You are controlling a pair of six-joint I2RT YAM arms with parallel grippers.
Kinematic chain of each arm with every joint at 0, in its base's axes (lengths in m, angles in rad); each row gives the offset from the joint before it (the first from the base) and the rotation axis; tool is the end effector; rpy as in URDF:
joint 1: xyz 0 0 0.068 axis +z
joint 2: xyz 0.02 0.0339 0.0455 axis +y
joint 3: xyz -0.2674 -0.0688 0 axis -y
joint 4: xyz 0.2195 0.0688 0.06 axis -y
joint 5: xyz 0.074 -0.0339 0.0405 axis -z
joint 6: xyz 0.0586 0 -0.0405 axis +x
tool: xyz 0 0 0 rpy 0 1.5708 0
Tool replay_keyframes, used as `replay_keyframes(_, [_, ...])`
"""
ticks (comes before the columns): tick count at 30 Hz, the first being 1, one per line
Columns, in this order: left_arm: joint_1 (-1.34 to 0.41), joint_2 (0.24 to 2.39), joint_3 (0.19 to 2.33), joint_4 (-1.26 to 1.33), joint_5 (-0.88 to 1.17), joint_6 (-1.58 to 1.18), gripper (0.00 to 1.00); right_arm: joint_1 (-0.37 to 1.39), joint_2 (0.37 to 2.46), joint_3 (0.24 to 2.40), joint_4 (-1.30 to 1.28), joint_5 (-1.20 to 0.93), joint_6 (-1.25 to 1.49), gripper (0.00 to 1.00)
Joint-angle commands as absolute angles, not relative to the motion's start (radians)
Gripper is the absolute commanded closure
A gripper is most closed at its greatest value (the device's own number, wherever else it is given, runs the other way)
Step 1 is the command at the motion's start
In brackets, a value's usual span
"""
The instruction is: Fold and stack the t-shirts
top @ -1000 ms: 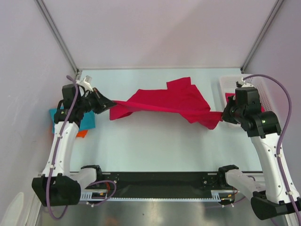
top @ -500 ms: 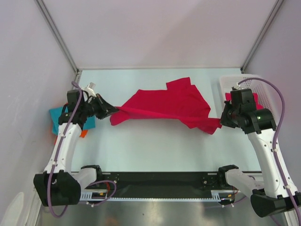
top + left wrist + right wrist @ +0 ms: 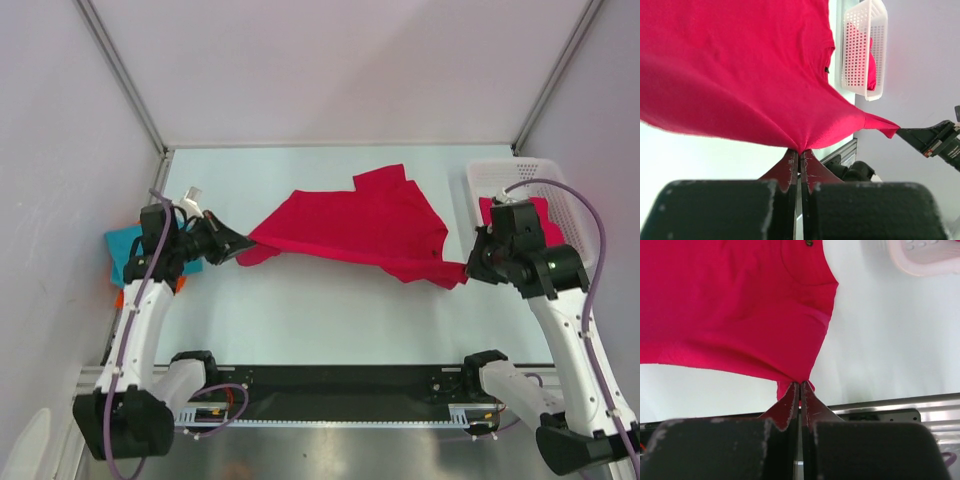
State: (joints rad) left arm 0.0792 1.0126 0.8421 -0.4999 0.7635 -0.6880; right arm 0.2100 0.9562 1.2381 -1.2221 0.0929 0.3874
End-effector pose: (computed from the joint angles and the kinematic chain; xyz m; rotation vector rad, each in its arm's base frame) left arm 0.1986 -0.0249 0.2899 -0.4344 2.2348 -1.1797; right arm 0.1361 0.0234 0.3438 0.2602 2.4964 0.1294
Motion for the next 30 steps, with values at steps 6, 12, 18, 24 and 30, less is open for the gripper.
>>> replay_keyframes(6, [0.086,0.847,0.775,-0.621,0.727,-0.653,1.0,0.247,0.853,1.203,-1.331,0.077,0.449,1.0])
replay_keyframes(12, [0.087,0.862,0.706,-0.488,0.729,-0.715,1.0,0.245,0.896,1.174,-1.27,0.084,0.427,1.0])
replay_keyframes(18, [0.089,1.121,0.805,-0.359,0.732,-0.686,0.99,0.184,1.113,1.157,-1.04,0.061,0.368,1.0])
replay_keyframes(24, [0.09,1.424,0.891,-0.244,0.778,-0.69,1.0,0.152,1.385,1.176,-0.848,0.043,0.348,1.0])
replay_keyframes(30, [0.09,1.529,0.845,-0.12,0.839,-0.75,1.0,0.153,1.58,1.233,-0.795,0.043,0.367,1.0])
